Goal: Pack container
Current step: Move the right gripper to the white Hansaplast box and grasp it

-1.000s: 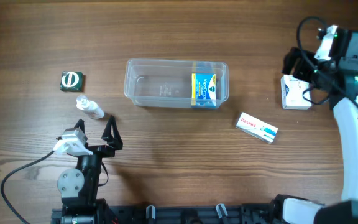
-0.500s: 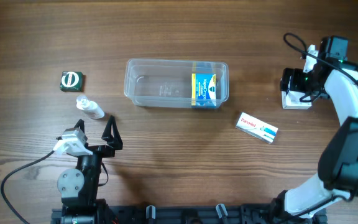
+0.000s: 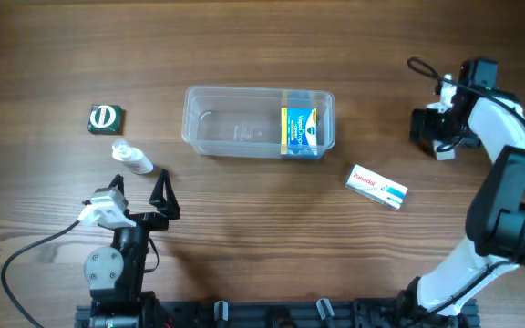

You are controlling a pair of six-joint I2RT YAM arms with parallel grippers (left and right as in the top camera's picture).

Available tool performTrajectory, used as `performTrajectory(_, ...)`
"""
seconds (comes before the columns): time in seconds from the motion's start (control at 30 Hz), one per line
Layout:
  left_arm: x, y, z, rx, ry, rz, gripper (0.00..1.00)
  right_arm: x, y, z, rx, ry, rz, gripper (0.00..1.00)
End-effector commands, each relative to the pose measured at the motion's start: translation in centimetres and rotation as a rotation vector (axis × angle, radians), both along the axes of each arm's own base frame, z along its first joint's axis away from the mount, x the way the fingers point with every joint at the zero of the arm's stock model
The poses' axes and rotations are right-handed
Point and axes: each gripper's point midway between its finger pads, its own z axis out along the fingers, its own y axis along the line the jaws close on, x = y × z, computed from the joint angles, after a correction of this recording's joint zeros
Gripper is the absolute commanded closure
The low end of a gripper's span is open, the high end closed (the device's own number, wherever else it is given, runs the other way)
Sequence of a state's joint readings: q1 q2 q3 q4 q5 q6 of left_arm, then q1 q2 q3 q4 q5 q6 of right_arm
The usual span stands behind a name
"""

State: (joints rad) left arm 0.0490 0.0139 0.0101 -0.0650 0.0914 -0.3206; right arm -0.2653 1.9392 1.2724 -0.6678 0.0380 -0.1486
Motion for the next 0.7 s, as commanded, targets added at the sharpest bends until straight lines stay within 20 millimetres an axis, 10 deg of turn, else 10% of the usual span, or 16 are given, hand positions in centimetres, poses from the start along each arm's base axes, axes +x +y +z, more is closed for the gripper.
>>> performTrajectory(0.0,0.0,0.4,-0.2,-0.001,0.004,0.018,0.00,-1.6,1.1,-3.5,0.053,0.100,0.014,0.01)
performTrajectory(0.43,0.0,0.4,-0.2,-0.001,0.004,0.018,0.00,-0.8,0.4,-2.9,0.027,0.076,-0.016,0.00)
performTrajectory(0.67,0.0,0.4,-0.2,-0.001,0.004,0.018,0.00,1.6,-0.2,1.5,0.018,0.012,-0.038,0.00)
